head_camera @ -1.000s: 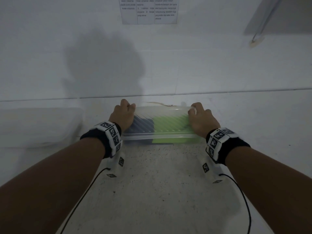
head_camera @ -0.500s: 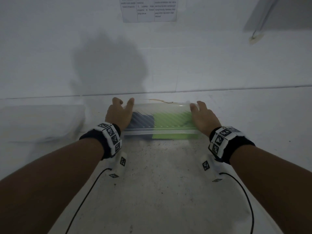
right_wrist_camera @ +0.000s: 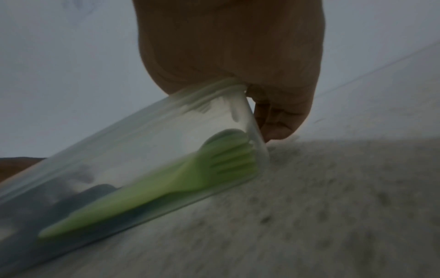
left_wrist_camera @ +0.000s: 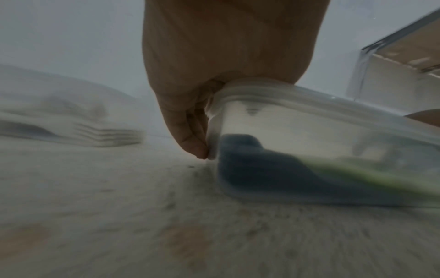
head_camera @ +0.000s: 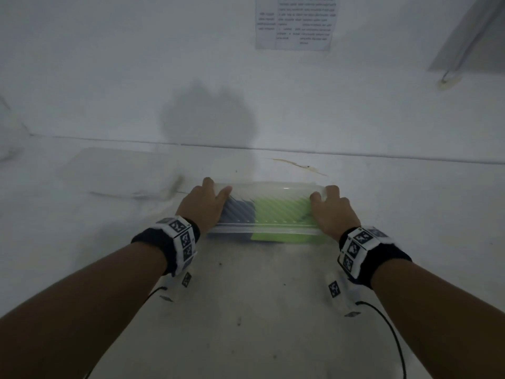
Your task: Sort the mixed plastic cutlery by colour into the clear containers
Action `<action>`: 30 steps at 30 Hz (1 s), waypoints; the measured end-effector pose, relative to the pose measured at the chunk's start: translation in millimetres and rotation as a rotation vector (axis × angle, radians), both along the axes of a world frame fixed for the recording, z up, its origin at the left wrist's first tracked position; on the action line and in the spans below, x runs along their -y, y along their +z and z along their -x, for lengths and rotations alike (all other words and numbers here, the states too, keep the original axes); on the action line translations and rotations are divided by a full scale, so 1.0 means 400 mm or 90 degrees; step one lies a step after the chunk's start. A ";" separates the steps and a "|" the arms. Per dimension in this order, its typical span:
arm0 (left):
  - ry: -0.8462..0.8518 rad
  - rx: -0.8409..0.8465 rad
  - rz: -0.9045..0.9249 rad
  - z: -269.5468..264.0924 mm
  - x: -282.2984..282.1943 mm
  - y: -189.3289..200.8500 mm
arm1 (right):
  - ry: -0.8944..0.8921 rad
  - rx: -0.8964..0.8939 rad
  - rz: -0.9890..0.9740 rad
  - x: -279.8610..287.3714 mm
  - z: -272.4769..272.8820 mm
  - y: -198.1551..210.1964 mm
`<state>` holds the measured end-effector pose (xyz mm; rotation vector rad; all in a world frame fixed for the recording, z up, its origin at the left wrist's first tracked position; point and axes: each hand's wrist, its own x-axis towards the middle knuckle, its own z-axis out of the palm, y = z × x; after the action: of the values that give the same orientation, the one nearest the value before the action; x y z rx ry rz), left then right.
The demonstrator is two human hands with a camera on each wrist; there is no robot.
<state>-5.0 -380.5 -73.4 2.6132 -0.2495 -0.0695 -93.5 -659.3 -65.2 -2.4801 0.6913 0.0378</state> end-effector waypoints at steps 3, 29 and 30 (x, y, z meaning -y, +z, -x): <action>0.001 0.015 -0.030 0.041 -0.100 -0.003 | 0.012 0.001 -0.013 -0.080 0.019 -0.004; 0.052 0.022 0.031 -0.043 -0.932 0.048 | -0.085 0.074 -0.138 -0.954 -0.048 -0.002; 0.052 0.025 0.031 -0.052 -0.936 0.048 | -0.086 0.075 -0.136 -0.958 -0.055 -0.002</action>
<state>15.8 -6.0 -54.4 2.5756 -0.1567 0.0162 -71.6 -275.9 -66.1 -2.2084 0.7605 -0.0792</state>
